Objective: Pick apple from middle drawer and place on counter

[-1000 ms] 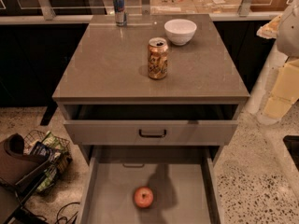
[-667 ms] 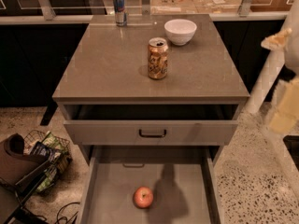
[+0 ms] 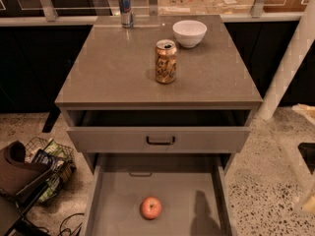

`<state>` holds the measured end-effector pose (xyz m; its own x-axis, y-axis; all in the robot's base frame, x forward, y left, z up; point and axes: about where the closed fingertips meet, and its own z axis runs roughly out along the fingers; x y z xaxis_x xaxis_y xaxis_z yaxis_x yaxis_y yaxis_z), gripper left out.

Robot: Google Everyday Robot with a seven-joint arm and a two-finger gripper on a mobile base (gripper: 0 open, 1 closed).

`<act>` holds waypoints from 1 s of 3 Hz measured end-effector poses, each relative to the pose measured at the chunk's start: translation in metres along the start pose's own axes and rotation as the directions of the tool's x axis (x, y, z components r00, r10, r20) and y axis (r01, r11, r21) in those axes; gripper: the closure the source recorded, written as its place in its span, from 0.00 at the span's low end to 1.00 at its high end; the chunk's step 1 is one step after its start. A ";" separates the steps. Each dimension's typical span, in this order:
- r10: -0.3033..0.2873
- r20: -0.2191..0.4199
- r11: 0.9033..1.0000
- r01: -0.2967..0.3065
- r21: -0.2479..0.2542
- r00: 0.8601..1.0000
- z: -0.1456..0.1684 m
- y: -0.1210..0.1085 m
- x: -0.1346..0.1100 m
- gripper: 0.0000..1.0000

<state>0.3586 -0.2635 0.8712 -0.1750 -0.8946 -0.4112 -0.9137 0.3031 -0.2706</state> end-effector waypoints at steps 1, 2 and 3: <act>-0.013 0.040 1.000 0.013 -0.008 0.999 0.023 0.033 0.024 0.00; -0.012 0.039 1.000 0.013 -0.008 0.999 0.022 0.033 0.024 0.00; -0.001 0.051 1.000 0.001 -0.006 0.999 0.034 0.030 0.026 0.00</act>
Offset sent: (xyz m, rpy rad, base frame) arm -0.0210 -0.0042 -0.0328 0.0328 -0.0057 0.0150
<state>0.3388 -0.2667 0.8226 -0.1557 -0.8770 -0.4545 -0.9161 0.3003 -0.2656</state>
